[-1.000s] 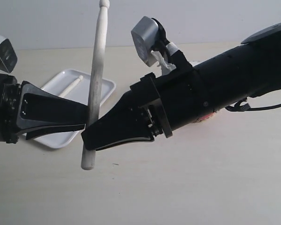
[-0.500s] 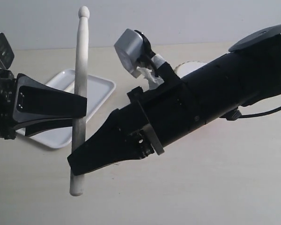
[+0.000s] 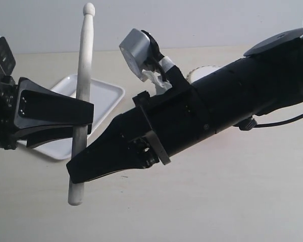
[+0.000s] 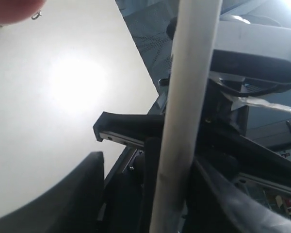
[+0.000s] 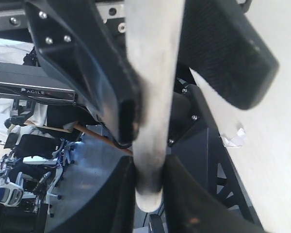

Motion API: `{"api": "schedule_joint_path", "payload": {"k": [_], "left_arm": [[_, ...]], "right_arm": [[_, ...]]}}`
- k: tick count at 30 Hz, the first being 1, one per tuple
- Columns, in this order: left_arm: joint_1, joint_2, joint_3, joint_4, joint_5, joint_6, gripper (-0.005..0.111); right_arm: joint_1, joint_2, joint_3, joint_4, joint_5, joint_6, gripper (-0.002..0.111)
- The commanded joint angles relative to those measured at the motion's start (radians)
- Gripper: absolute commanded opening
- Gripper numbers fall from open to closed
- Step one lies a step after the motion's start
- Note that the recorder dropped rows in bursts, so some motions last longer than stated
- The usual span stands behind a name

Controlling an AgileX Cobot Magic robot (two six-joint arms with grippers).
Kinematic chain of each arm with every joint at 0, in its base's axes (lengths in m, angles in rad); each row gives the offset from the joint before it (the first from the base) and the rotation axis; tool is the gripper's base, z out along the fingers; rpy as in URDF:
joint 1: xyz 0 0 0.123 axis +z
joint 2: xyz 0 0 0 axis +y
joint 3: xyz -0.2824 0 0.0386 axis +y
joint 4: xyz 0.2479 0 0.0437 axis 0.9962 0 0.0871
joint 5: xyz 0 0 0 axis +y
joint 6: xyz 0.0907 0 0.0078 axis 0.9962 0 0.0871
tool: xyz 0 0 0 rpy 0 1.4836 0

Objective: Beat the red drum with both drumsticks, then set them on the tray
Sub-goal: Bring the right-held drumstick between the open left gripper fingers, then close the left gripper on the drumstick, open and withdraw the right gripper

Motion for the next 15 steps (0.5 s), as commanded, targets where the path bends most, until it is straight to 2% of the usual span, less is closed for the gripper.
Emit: {"api": "schedule_joint_path", "payload": {"k": [1, 8, 15], "left_arm": [[-0.006, -0.005, 0.003, -0.014, 0.001, -0.035, 0.050], [-0.006, -0.005, 0.003, -0.020, 0.001, -0.060, 0.048], [-0.006, -0.005, 0.003, -0.016, 0.001, -0.063, 0.022]], "right_arm": [[0.002, 0.001, -0.003, 0.014, 0.003, -0.014, 0.000], [0.002, 0.001, -0.003, 0.015, -0.043, -0.014, 0.000], [0.002, 0.001, -0.003, 0.015, -0.049, -0.014, 0.000]]}}
